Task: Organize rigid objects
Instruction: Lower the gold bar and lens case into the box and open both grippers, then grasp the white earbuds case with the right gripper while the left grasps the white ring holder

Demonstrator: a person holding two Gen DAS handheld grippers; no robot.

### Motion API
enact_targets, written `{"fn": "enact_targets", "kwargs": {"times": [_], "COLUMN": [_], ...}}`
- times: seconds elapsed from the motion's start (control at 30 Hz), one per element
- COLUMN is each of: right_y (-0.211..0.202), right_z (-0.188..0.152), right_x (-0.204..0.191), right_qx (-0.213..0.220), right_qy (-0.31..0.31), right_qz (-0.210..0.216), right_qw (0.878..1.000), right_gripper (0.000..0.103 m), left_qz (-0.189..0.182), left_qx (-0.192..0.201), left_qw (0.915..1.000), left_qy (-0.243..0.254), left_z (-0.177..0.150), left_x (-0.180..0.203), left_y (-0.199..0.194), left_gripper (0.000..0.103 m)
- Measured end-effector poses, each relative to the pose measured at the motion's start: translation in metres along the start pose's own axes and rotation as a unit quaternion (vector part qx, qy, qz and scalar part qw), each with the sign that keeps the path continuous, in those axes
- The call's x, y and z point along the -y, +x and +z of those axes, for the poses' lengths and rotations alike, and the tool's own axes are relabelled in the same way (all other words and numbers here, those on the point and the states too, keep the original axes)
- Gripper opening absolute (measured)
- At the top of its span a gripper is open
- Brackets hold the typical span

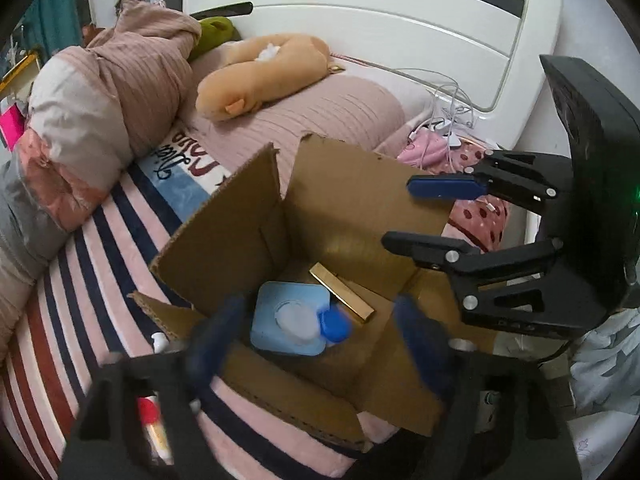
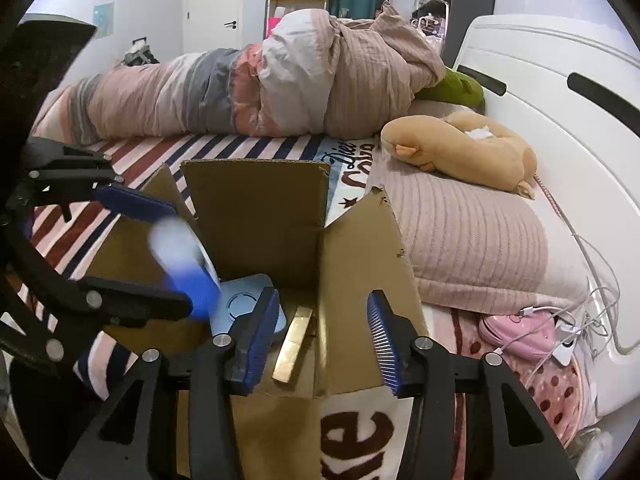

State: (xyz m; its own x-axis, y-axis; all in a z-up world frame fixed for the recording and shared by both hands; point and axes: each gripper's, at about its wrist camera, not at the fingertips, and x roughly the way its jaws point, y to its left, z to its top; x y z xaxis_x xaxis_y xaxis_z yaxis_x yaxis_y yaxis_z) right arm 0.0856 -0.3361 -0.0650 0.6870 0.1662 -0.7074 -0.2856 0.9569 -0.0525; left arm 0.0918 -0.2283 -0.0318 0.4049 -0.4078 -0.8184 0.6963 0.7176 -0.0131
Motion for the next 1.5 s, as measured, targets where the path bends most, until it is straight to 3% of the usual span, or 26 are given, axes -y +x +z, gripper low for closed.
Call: {"fn": "enact_targets", "kwargs": {"times": [0.13,0.2,0.4,0.57,0.7,0.9,1.0,1.13,1.17,1.23,1.27,1.37,1.5], "right_y": [-0.002,-0.006,-0.03,-0.026,0.017,0.124,0.169,0.196,0.198,0.198,0.194,0.183,0.163], "right_z": [0.002,0.006,0.028,0.044,0.039,0.016,0.015,0.022,0.025,0.025,0.022,0.017,0.001], "right_x": [-0.005,-0.012,-0.068,-0.146,-0.206,-0.229,-0.224,-0.225,-0.225,-0.226,-0.225,-0.226,-0.225], "right_qx": [0.005,0.016,0.073,0.069,0.0,-0.111,-0.129,-0.11,-0.102,-0.098,-0.095,-0.1,-0.119], "right_qy": [0.003,0.004,-0.026,-0.07,-0.092,-0.037,-0.015,-0.015,-0.013,-0.018,-0.022,-0.039,-0.061], "right_qz": [0.005,0.019,0.119,0.21,0.219,0.18,0.157,0.151,0.153,0.155,0.152,0.15,0.183], "right_qw": [1.0,1.0,0.99,0.973,0.971,0.977,0.979,0.982,0.983,0.983,0.984,0.983,0.974], "right_gripper": [0.048,0.048,0.049,0.051,0.053,0.063,0.065,0.065,0.062,0.055,0.054,0.054,0.055], "left_qz": [0.006,0.033,0.147,0.195,0.189,0.155,0.136,0.139,0.142,0.136,0.126,0.118,0.112], "left_qx": [0.039,0.066,0.102,0.089,0.073,0.057,0.053,0.047,0.043,0.04,0.035,0.037,0.041], "left_qw": [0.9992,0.9972,0.9799,0.9639,0.9595,0.9572,0.9581,0.958,0.9582,0.9596,0.9611,0.9642,0.9679], "left_qy": [-0.003,-0.013,-0.088,-0.158,-0.196,-0.238,-0.247,-0.246,-0.245,-0.243,-0.243,-0.235,-0.222], "left_z": [-0.007,-0.019,-0.077,-0.147,-0.194,-0.232,-0.235,-0.237,-0.237,-0.239,-0.24,-0.242,-0.241], "left_x": [-0.005,-0.016,-0.083,-0.138,-0.162,-0.183,-0.187,-0.187,-0.188,-0.19,-0.191,-0.19,-0.192], "left_y": [-0.03,-0.055,-0.108,-0.107,-0.083,-0.047,-0.032,-0.013,-0.006,0.003,0.009,0.016,0.018], "left_gripper": [0.092,0.092,0.098,0.098,0.098,0.098,0.098,0.097,0.095,0.067,0.047,0.039,0.041]}}
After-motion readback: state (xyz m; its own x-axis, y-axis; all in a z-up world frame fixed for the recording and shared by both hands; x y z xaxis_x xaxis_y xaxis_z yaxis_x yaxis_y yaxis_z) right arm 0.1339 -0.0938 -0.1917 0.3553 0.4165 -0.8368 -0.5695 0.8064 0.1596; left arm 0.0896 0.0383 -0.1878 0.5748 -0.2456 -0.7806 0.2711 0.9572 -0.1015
